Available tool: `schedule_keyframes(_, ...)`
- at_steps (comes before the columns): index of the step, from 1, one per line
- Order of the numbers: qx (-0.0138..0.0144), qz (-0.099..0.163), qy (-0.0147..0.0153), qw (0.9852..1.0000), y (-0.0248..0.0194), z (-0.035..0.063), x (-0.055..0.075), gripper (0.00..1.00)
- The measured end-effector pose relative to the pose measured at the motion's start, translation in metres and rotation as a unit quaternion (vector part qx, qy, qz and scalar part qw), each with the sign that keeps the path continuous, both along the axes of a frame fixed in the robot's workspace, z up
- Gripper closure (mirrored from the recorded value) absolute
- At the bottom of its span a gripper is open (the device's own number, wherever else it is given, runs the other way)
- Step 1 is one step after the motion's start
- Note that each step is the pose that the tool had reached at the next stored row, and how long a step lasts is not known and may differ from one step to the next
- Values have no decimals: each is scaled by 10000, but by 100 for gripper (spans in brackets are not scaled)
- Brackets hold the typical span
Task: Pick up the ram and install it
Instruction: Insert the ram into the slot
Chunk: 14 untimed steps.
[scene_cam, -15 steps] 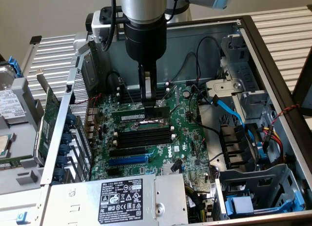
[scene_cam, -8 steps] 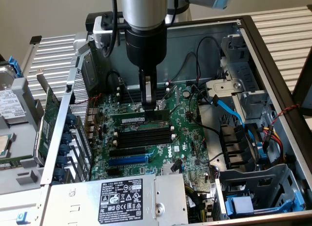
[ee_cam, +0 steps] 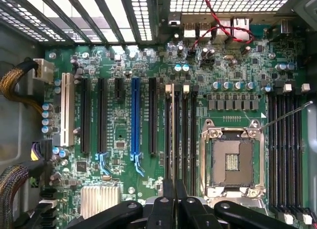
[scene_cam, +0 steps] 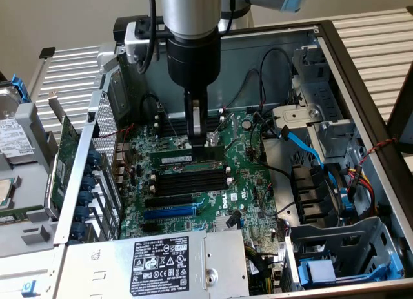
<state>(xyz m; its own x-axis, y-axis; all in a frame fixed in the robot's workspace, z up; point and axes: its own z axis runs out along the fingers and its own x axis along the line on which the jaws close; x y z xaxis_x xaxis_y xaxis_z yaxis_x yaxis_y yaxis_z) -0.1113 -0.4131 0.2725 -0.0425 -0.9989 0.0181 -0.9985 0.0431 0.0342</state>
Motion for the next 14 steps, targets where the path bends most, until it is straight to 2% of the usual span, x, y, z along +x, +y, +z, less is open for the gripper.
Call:
schedule_keyframes(5, -1, -1, 1, 10000, 0, -27, 25, 88)
schedule_keyframes(14, 0, 0, 1, 10000, 0, -137, 25, 88)
